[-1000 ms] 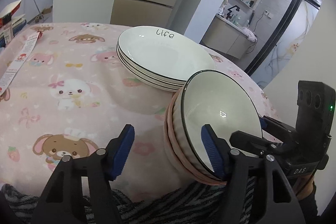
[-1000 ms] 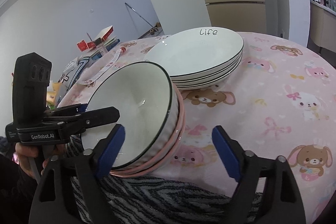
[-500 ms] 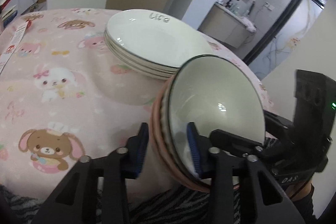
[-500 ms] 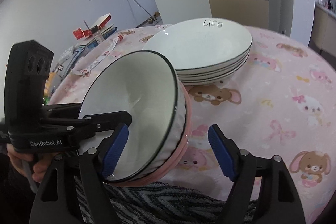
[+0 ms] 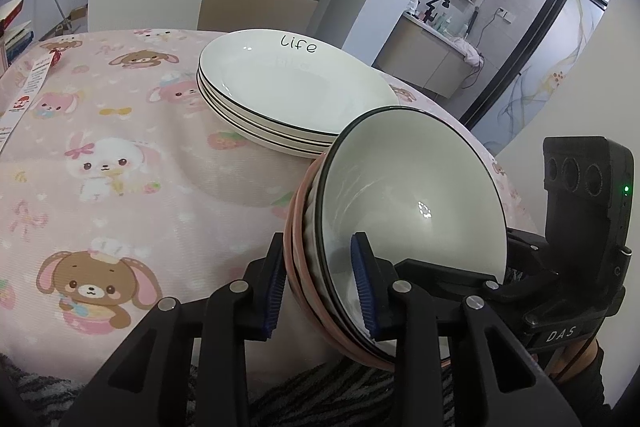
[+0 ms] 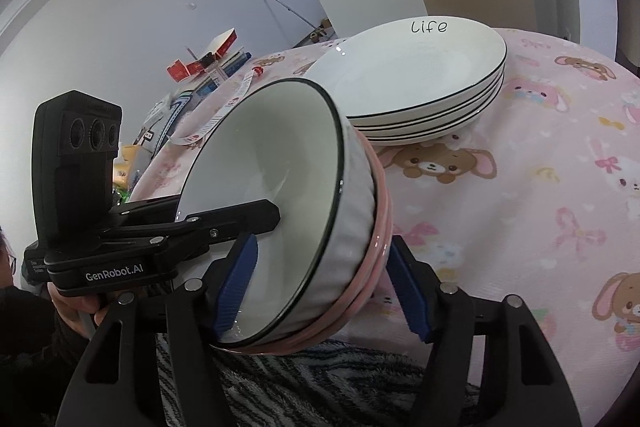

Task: Organize plates and bowls
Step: 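Lift the nested bowls and carry them over the plate stack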

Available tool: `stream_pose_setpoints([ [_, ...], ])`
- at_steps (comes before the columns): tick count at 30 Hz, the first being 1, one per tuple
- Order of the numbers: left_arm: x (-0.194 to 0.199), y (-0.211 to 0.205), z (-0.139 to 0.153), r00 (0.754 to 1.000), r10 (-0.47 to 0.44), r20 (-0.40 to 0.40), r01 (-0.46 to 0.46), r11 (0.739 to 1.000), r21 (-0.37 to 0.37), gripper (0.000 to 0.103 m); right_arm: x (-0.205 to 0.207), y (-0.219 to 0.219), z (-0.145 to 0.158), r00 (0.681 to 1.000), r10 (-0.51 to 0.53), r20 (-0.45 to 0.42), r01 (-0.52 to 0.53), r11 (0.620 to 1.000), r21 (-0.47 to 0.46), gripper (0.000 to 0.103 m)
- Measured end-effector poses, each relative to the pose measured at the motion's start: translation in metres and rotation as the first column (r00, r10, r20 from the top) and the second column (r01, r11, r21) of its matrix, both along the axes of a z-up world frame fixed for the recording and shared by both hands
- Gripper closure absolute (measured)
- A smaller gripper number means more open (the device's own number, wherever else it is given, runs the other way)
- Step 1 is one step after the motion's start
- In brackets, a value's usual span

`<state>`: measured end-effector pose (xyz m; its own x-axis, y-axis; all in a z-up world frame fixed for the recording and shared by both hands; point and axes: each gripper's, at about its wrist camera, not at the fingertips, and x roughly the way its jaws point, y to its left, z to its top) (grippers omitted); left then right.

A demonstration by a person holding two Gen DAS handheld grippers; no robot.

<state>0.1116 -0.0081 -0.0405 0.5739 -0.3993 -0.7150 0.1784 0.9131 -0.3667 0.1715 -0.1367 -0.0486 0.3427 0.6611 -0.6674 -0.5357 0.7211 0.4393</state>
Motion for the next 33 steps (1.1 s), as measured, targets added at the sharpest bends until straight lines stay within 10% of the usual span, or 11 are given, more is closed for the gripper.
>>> stream_pose_setpoints([
  [9,0.003,0.006,-0.003,1.0,-0.007,-0.019,0.006,0.999,-0.044,0.066,0.01,-0.005,-0.005,0.999,0.005,-0.048,-0.002,0.999,0.05,0.041],
  [16,0.008,0.014,-0.018,0.988,-0.1,-0.119,0.075,0.977,-0.198,0.05,0.015,-0.021,-0.009,0.996,-0.03,-0.09,0.042,0.989,0.142,0.063],
  [33,0.002,0.013,-0.015,0.99,-0.107,-0.091,0.091,0.982,-0.167,0.053,0.015,-0.013,-0.013,0.993,-0.005,-0.116,0.019,0.992,0.127,0.062],
])
